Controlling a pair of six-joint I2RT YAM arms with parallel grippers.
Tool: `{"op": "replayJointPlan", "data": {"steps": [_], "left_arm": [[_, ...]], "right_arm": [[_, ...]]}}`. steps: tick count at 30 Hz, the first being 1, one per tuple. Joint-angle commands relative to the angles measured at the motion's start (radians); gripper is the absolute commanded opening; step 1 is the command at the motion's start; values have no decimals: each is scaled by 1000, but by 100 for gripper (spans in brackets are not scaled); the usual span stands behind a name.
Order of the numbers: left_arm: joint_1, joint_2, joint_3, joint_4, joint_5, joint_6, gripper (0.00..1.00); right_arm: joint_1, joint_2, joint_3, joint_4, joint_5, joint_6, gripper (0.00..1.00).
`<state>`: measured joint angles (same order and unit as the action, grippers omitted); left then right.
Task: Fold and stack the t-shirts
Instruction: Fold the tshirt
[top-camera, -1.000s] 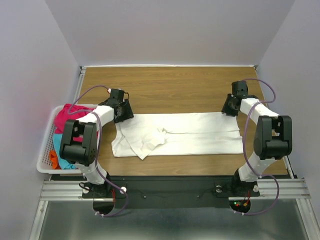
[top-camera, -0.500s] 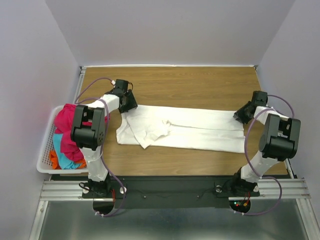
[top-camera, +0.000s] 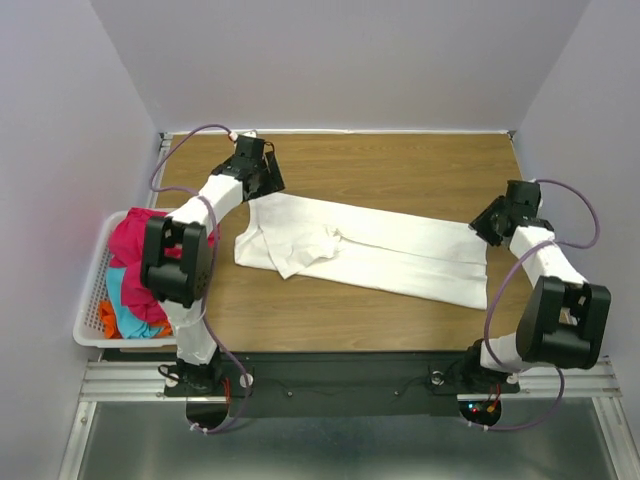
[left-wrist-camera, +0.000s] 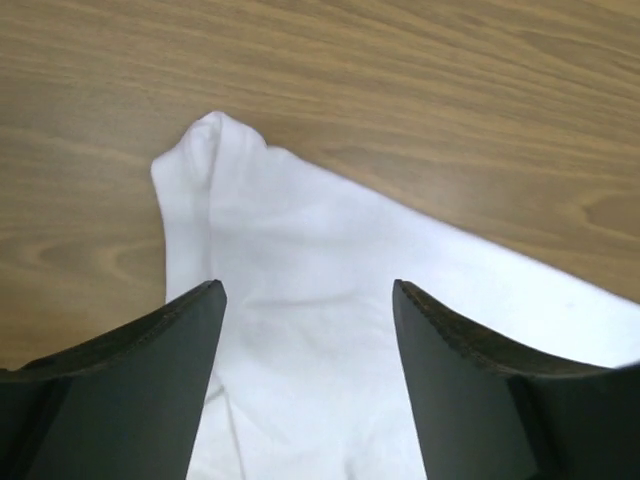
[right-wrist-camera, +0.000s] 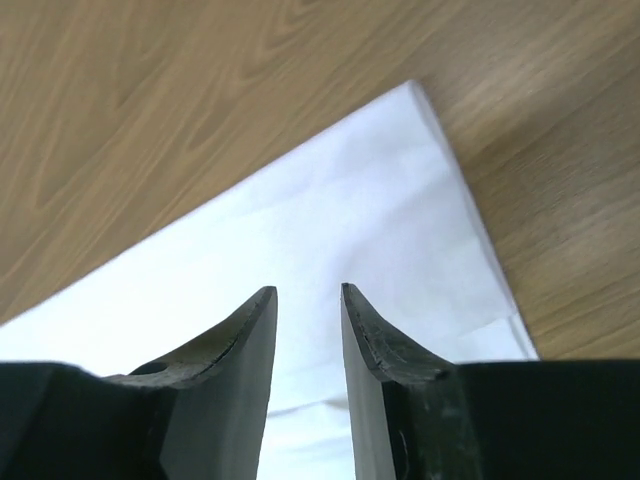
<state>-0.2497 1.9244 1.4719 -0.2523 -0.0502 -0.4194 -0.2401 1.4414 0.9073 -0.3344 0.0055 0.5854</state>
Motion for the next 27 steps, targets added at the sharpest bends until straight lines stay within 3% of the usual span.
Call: {"op": "replayJointPlan", "data": {"steps": [1, 8, 24, 27], "left_arm": [[-28, -254, -171, -42, -89, 2, 75], [-26, -369, -433, -50, -141, 45, 73], [-20, -212, -413, -4, -152, 107, 68], [-17, -188, -429, 2, -158, 102, 61]], "right_arm": [[13, -107, -71, -81, -50, -35, 38], [12, -194, -152, -150, -71, -45, 38], [10, -162, -202, -158, -30, -38, 37], [10, -130, -208, -157, -13, -30, 37]]}}
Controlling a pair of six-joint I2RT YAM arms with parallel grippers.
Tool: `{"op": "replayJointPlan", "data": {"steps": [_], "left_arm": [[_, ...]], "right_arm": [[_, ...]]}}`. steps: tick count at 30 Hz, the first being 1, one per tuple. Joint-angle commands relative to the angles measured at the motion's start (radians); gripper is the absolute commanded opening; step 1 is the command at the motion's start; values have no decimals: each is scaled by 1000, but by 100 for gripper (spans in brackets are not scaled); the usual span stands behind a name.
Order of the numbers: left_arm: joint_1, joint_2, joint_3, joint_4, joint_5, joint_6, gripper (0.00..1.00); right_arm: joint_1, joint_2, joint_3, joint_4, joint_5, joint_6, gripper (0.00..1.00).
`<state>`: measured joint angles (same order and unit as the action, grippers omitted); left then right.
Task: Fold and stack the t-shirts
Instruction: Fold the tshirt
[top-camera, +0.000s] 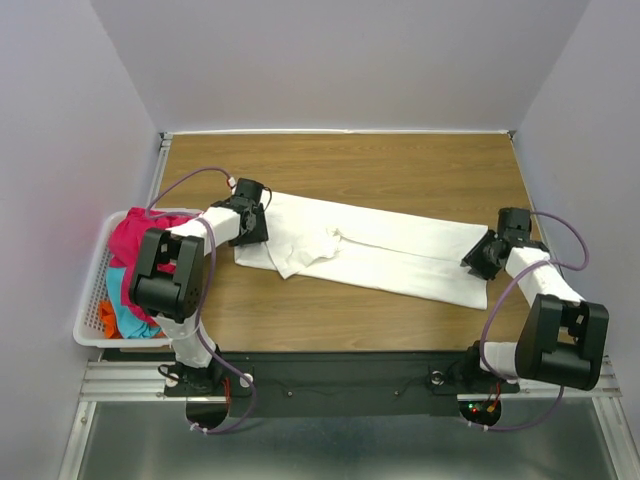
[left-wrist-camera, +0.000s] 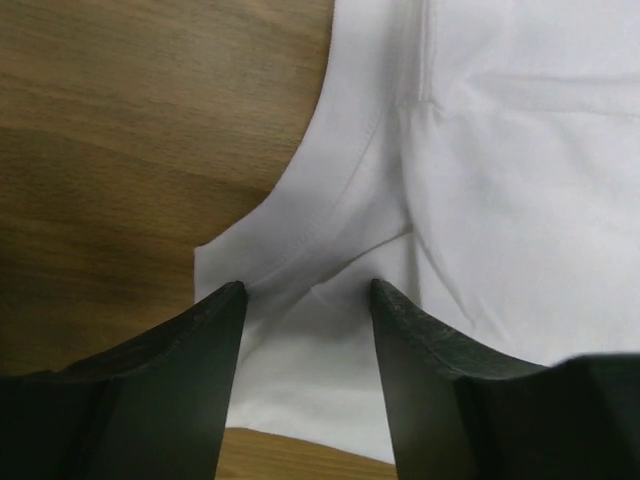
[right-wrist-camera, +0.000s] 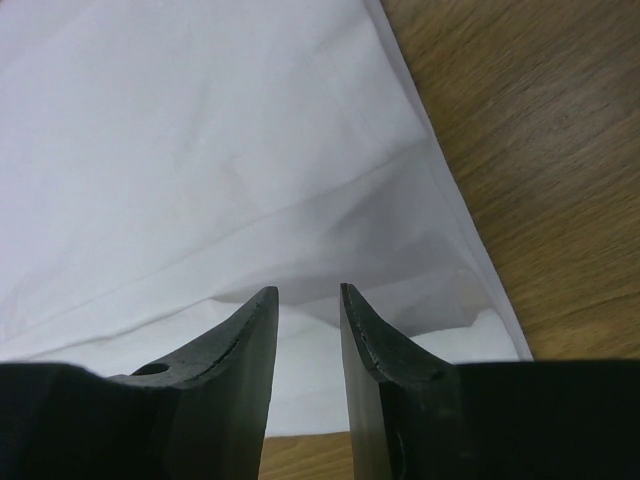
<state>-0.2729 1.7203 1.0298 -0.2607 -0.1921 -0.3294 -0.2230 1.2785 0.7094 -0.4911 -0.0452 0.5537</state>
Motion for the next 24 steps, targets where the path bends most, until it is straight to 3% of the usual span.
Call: {"op": "replayJointPlan", "data": {"steps": [1, 7, 12, 20, 24], "left_arm": [[6, 22, 13, 8, -23, 9, 59], [58, 82, 9, 3, -46, -23, 41], [69, 191, 148, -38, -53, -20, 40], [75, 488, 633, -156, -47, -17, 40], [86, 633, 880, -221, -50, -13, 41]], "right_arm": [[-10, 44, -11, 0, 39, 2, 37], [-65, 123, -10, 9, 94, 6, 36], [-67, 165, -5, 8, 51, -9, 37], [-38, 171, -83, -3, -125, -40, 38], [109, 165, -47, -50, -171, -11, 41]]}}
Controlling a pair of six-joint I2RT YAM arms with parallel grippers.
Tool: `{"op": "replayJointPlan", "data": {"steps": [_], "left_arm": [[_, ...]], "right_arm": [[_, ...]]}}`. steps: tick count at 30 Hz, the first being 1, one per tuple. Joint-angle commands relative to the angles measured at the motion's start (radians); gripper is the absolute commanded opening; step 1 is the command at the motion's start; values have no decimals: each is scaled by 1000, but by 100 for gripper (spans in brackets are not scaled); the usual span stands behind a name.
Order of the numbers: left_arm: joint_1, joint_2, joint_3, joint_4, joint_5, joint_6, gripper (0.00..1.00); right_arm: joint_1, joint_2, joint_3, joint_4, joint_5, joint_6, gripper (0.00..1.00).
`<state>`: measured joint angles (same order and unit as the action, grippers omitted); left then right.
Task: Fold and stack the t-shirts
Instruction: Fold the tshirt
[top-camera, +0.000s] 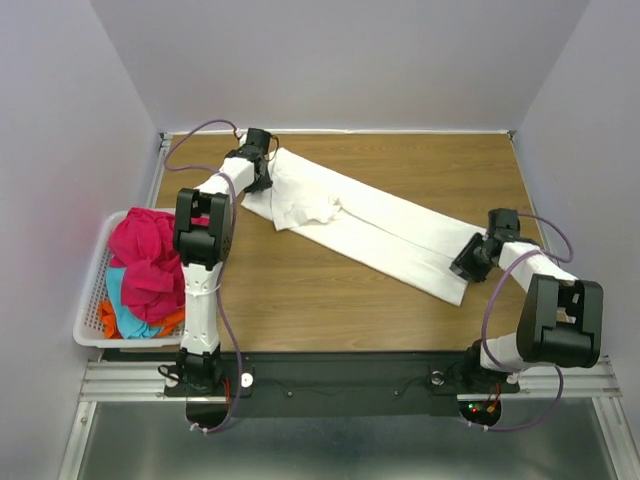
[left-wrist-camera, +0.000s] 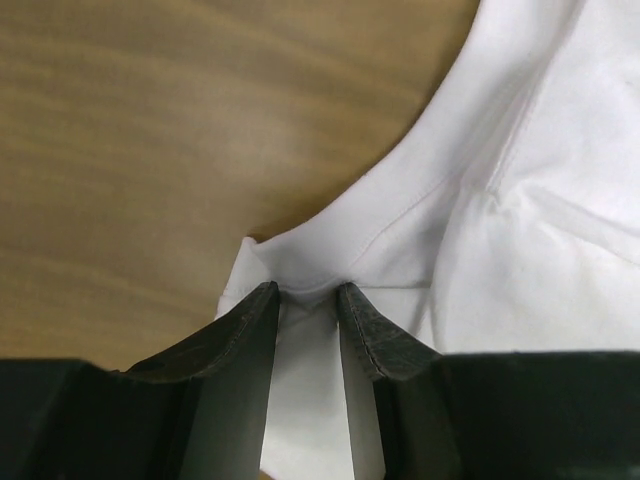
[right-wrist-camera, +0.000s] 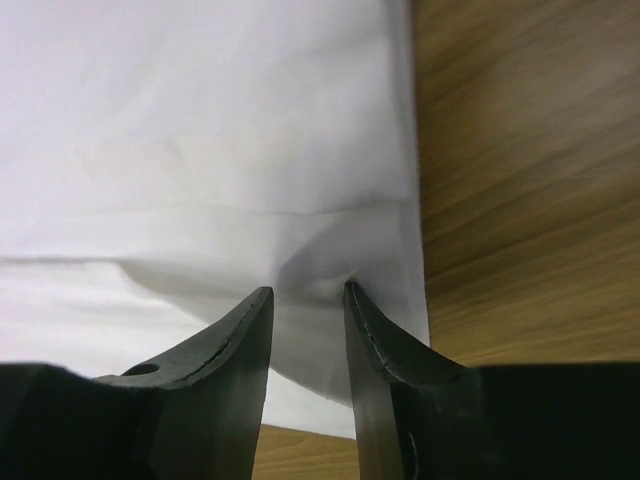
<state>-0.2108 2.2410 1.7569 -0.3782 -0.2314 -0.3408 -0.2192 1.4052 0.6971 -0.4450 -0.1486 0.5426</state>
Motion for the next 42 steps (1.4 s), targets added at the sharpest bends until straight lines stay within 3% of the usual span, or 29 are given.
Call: {"op": "replayJointPlan", "data": {"steps": [1, 5, 7, 10, 14, 19, 25, 30, 42], "left_arm": [[31, 168, 261, -140, -13, -3, 42], [53, 265, 464, -188, -34, -1, 48], [60, 266, 498, -182, -25, -1, 60], [64, 168, 405, -125, -22, 2, 75], [59, -10, 233, -54, -45, -16, 86], [-13, -208, 57, -22, -91, -23, 86], [-134, -265, -42, -21, -74, -24, 80], [-185, -212, -74, -14, -25, -47, 73], [-182, -52, -13, -22, 12, -38, 70]], "right_arm": [[171, 43, -30, -122, -94, 9, 41], [326, 32, -10, -176, -121, 13, 46], [382, 23, 30, -236, -128, -28, 47], [431, -27, 135, -326, -51, -78, 49], [451, -72, 281, -392, 44, -187, 51], [497, -34, 366, -423, 66, -257, 51], [576, 12, 363, -409, -3, -285, 44], [586, 60, 315, -386, -74, -294, 38], [590, 208, 230, -387, 66, -193, 33]]}}
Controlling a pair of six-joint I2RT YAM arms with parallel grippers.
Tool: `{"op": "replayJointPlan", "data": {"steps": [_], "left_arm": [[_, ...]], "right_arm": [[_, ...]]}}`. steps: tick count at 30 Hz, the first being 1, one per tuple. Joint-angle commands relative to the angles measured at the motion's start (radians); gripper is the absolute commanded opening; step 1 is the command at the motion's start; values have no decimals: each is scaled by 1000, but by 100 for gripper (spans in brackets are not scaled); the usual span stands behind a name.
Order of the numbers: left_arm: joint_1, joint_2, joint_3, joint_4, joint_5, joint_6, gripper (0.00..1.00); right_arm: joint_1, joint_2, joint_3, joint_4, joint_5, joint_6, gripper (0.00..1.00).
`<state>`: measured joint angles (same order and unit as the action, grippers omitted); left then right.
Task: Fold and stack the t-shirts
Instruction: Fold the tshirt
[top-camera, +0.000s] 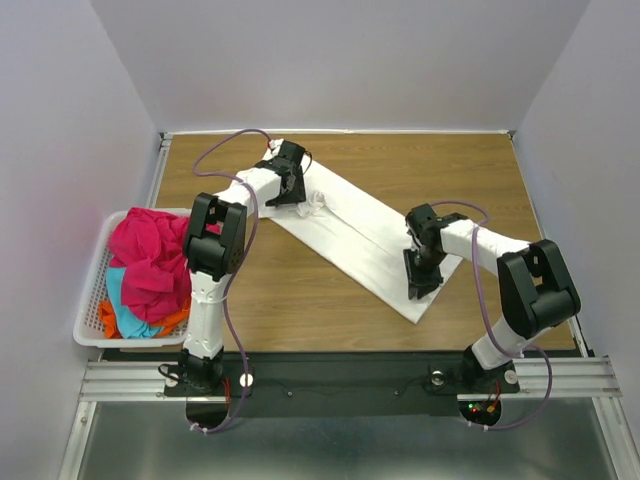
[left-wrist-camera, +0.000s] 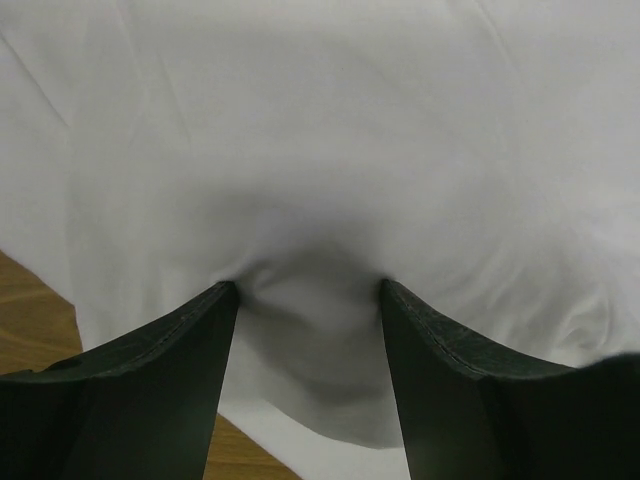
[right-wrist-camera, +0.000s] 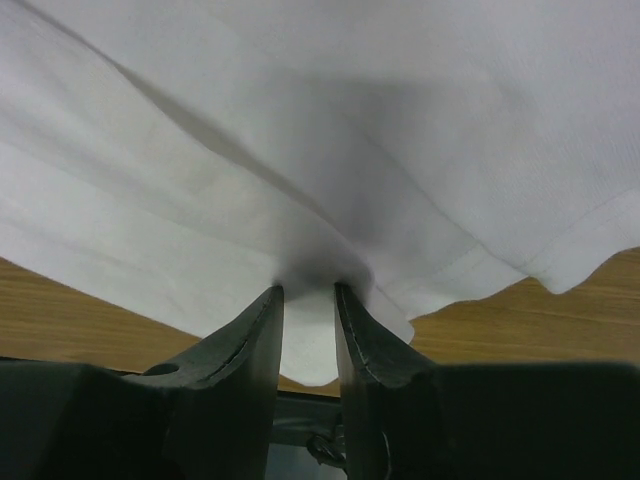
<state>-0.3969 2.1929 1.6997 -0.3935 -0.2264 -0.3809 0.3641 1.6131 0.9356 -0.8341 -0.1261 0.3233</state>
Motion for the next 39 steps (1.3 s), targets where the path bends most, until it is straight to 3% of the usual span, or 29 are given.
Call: {"op": "replayJointPlan", "data": {"steps": [1, 7, 15, 23, 28, 32, 36, 39], "left_arm": [[7, 7, 48, -7, 12, 4, 70], [39, 99, 126, -19, 38, 22, 70], [125, 255, 383, -22, 91, 111, 75], [135, 277, 494, 70, 205, 131, 84], [86, 58, 327, 77, 219, 100, 96], [-5, -271, 68, 82, 116, 34, 99], [-121, -510, -177, 7, -31, -160, 99], [-235, -657, -394, -80, -48, -325, 99]], "right_arm": [[12, 8, -14, 9, 33, 26, 33], [151, 71, -23, 59, -41, 71, 33], [370, 221, 159, 87, -129, 148, 33], [421, 242, 313, 82, -140, 192, 33], [379, 108, 341, 9, 22, 128, 42], [244, -11, 298, 3, 69, 57, 46], [69, -106, 203, 33, 63, 45, 46], [-7, -133, 137, 87, 72, 69, 46]]}}
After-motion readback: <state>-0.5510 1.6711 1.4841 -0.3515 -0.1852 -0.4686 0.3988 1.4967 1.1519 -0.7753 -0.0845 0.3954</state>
